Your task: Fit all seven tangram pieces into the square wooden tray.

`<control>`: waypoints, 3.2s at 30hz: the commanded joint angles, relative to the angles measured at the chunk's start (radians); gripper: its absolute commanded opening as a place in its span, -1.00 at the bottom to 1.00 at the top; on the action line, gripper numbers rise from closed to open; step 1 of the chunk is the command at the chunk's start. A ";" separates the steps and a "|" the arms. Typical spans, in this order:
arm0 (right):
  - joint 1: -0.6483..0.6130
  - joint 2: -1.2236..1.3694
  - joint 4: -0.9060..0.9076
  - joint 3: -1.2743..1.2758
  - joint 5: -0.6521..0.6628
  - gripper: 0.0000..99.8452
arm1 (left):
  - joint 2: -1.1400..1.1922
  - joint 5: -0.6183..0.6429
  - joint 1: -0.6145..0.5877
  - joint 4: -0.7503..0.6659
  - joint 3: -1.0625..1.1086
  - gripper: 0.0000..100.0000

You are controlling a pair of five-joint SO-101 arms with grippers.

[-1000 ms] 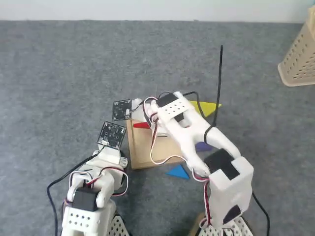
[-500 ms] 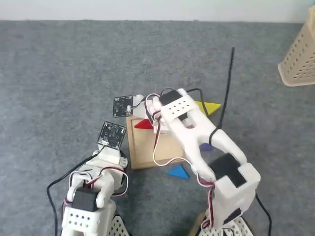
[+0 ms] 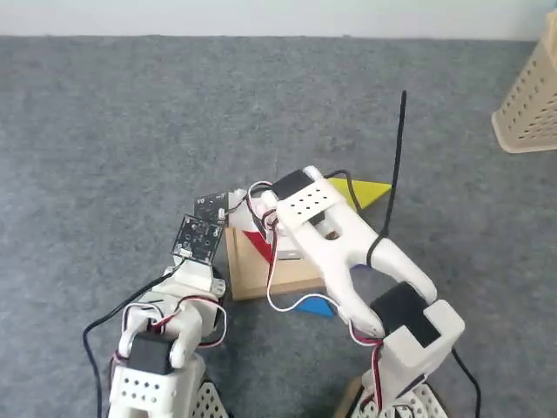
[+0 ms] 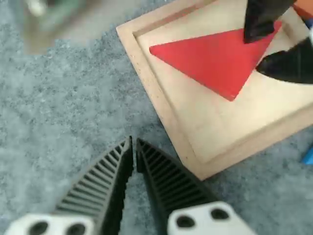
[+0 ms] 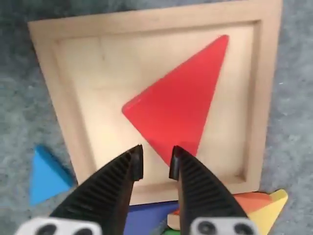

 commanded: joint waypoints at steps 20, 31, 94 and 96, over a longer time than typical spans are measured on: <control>0.214 0.232 -0.196 -0.218 -0.523 -0.82 | -0.020 0.006 -0.003 0.006 -0.018 -0.98; 0.260 0.012 -0.051 -0.255 -0.752 -0.91 | -0.020 0.006 -0.003 0.006 -0.018 -0.98; 0.490 0.443 0.131 -0.505 -0.512 -0.63 | -0.020 0.006 -0.003 0.006 -0.018 -0.98; 0.539 0.418 0.133 -0.512 -0.555 -0.74 | -0.020 0.006 -0.003 0.006 -0.018 -0.98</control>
